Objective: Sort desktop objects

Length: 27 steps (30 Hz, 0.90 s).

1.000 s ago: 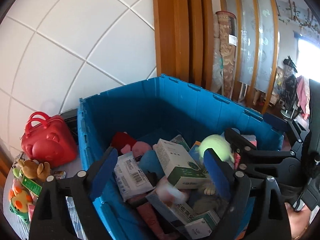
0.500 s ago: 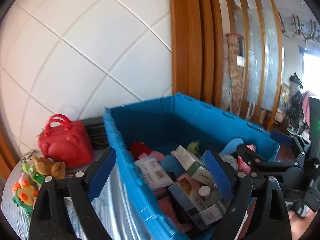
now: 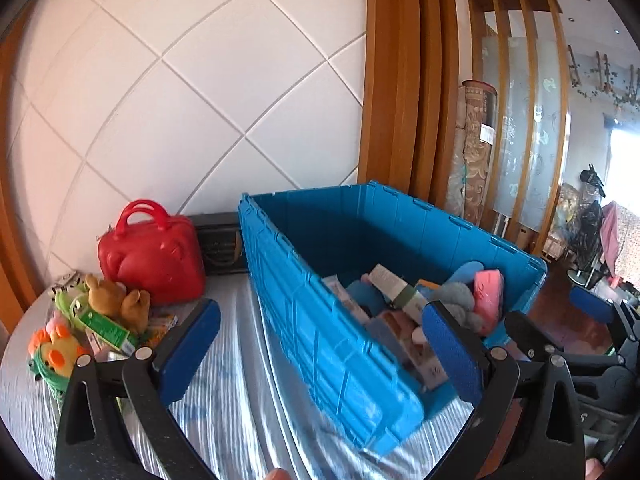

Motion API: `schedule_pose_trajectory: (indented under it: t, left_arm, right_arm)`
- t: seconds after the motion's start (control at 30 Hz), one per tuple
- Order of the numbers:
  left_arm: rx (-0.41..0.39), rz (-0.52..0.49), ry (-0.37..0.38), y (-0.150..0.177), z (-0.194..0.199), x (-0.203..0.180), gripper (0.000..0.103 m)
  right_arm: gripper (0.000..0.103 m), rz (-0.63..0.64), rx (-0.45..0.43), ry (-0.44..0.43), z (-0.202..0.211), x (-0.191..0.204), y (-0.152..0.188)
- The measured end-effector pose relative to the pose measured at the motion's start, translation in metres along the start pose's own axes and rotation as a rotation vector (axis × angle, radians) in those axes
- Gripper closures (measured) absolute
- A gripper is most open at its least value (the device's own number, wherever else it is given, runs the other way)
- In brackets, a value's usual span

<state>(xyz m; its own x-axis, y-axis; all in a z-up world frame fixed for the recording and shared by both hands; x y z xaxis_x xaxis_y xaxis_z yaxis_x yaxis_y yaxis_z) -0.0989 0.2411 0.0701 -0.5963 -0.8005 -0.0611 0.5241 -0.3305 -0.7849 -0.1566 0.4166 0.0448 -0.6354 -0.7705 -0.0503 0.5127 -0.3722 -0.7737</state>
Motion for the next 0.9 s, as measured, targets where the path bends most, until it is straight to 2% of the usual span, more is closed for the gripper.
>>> schedule_pose_trajectory:
  t: [0.17, 0.3, 0.57, 0.9]
  left_arm:
    - [-0.009, -0.037, -0.039, 0.016, 0.014, 0.003, 0.001]
    - [0.003, -0.039, -0.036, 0.024, 0.020, 0.006, 0.001]
    - [0.009, -0.025, -0.064, 0.033, 0.028, 0.017, 0.001]
    - [0.014, -0.029, -0.071, 0.031, 0.026, 0.019, 0.001]
  right_arm:
    - [0.000, -0.010, 0.041, 0.001, 0.010, 0.011, 0.022]
    - [0.000, -0.007, 0.047, 0.004, 0.020, 0.019, 0.033]
    - [0.000, 0.013, 0.041, 0.006, 0.030, 0.033, 0.040]
    - [0.000, 0.005, 0.048, -0.001, 0.026, 0.031, 0.038]
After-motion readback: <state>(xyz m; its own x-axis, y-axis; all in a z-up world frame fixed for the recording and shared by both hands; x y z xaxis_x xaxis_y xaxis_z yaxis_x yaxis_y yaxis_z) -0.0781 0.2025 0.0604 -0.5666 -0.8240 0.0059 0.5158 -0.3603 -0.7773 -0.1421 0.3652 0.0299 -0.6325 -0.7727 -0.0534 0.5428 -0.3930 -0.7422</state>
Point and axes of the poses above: each gripper's, at about its wrist camera, not at the fingertips, and z roughly against the way its jaws point, x to its left, y to its underside, the point moved 4 cm from there along -z, roughly the way its jaws point, and after that the axes turned 13 degrees about x, right-handed, at the moved point
